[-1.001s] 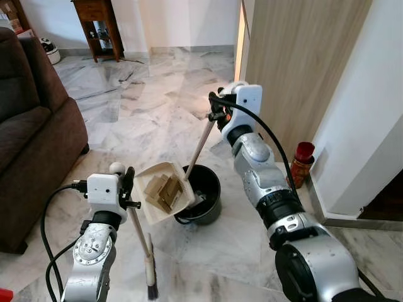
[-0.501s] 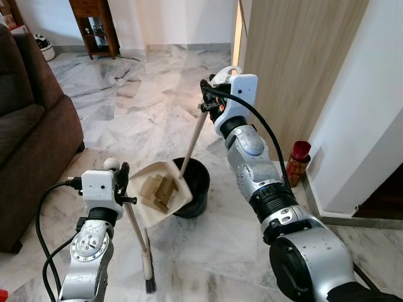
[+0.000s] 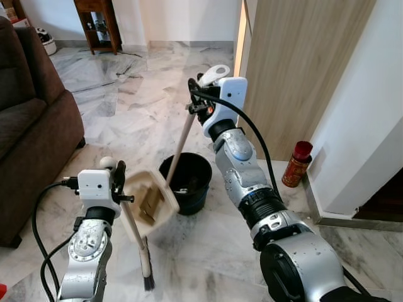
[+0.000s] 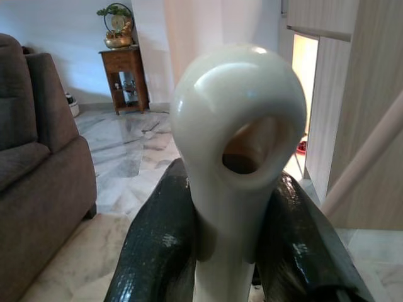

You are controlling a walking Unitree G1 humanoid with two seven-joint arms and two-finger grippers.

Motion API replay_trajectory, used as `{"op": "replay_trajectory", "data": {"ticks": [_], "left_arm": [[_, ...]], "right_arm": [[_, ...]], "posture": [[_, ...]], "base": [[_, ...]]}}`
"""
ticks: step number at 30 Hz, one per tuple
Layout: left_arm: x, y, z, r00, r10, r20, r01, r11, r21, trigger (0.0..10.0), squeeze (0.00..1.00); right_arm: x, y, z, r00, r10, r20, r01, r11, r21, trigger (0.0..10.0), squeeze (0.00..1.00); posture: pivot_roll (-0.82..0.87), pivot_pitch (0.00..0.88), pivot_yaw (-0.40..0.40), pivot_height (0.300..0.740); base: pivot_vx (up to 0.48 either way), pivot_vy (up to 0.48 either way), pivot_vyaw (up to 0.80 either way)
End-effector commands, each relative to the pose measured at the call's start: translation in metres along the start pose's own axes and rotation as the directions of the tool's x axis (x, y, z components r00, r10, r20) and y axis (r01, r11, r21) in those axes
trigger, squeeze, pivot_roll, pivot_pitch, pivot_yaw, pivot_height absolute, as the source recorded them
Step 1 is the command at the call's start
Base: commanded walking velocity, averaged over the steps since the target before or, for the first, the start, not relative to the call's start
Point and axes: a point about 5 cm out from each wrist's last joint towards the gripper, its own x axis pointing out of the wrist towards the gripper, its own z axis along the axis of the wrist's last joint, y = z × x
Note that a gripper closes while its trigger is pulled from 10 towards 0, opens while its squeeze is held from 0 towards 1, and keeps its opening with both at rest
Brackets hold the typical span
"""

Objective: Sweep floor

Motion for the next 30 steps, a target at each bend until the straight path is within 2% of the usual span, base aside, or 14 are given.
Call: {"op": "replay_trajectory", "data": {"ticks": [1,13,20,24,30], "left_arm": [[0.006,0.003,0.021,0.995,0.010,0.102,-0.014,0.999,0.034,10.0,0.00],[0.009,0.000,0.024,0.993,0.002,0.117,-0.006,1.000,0.029,10.0,0.00],[0.011,0.002,0.027,0.992,0.003,0.127,-0.007,0.999,0.035,10.0,0.00],[0.011,0.001,0.027,0.992,0.001,0.128,-0.006,0.999,0.036,10.0,0.00],[0.011,0.001,0.027,0.992,0.001,0.128,-0.006,0.999,0.036,10.0,0.00]], "right_arm": [[0.007,0.006,0.033,0.987,0.011,0.162,-0.013,1.000,0.007,10.0,0.00],[0.007,0.002,0.059,0.955,-0.046,0.293,0.031,0.998,0.054,10.0,0.00],[0.000,0.009,0.064,0.937,0.004,0.349,-0.008,1.000,0.010,10.0,0.00],[-0.007,0.010,0.073,0.901,0.007,0.433,0.014,0.999,-0.045,10.0,0.00],[-0.007,0.010,0.073,0.901,0.007,0.433,0.014,0.999,-0.045,10.0,0.00]], "posture": [[0.01,0.000,0.013,0.740],[0.01,0.000,0.017,0.740],[0.01,0.000,0.019,0.740],[0.01,0.000,0.023,0.740],[0.01,0.000,0.023,0.740]], "base": [[0.000,0.000,0.00],[0.000,0.000,0.00],[0.000,0.000,0.00],[0.000,0.000,0.00],[0.000,0.000,0.00]]}}
